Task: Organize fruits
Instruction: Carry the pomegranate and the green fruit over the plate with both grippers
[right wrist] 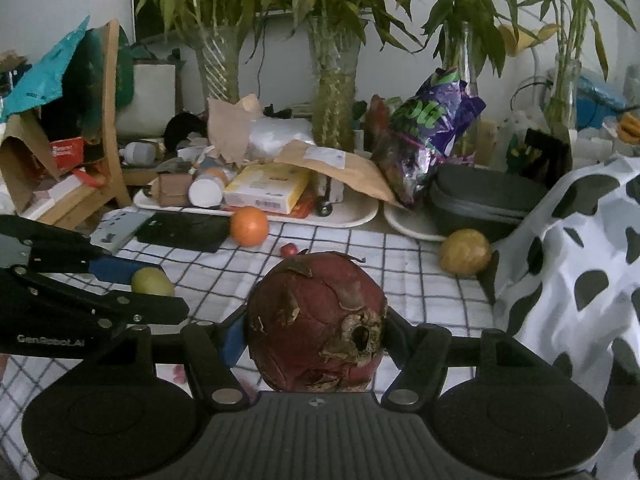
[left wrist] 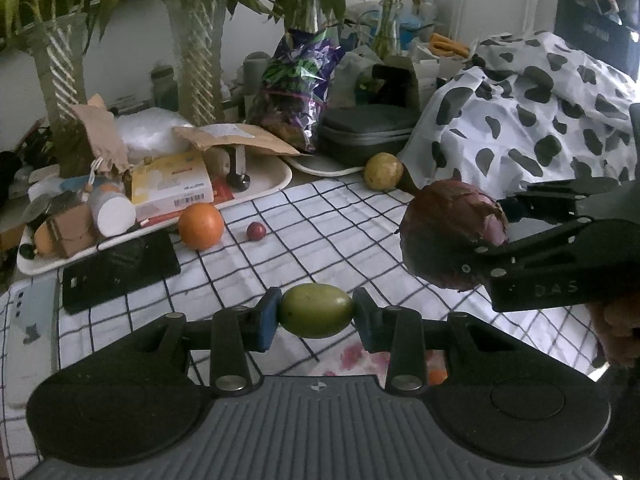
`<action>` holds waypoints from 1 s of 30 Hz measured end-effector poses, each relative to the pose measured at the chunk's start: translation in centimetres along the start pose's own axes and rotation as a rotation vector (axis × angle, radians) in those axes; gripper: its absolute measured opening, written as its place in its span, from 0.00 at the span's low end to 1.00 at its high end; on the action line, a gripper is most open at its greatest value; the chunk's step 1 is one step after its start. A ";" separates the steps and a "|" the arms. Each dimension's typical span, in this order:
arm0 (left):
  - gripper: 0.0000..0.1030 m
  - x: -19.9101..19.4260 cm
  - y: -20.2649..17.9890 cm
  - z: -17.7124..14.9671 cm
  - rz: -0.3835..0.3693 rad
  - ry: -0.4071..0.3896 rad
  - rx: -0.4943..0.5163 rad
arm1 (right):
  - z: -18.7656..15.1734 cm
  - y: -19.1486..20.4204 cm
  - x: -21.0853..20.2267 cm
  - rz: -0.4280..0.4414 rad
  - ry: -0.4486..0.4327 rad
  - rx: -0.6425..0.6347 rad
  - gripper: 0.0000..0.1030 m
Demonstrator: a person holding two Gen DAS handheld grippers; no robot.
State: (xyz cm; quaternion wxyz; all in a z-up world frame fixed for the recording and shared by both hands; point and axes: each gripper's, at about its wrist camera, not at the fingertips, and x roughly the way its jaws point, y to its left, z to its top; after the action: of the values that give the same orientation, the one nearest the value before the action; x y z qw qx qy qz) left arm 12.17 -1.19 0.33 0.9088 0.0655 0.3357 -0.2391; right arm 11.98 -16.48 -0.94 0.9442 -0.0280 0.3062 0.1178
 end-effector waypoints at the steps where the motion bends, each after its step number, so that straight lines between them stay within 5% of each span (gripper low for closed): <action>1: 0.36 -0.2 0.0 -0.2 0.001 0.001 -0.002 | -0.2 0.2 -0.3 0.008 0.004 0.002 0.67; 13: 0.36 -2.5 0.1 -2.7 0.014 0.035 -0.033 | -1.3 2.0 0.0 0.231 0.109 0.141 0.68; 30: 0.36 -4.4 2.3 -4.8 0.039 0.053 -0.083 | -2.0 6.2 3.6 0.176 0.245 -0.012 0.72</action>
State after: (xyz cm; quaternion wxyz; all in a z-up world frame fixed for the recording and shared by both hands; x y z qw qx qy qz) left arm 7.57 3.92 -0.62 0.9059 0.0408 0.3681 -0.2053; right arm 12.18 -10.00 -4.54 0.8857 -0.0208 0.4196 0.1976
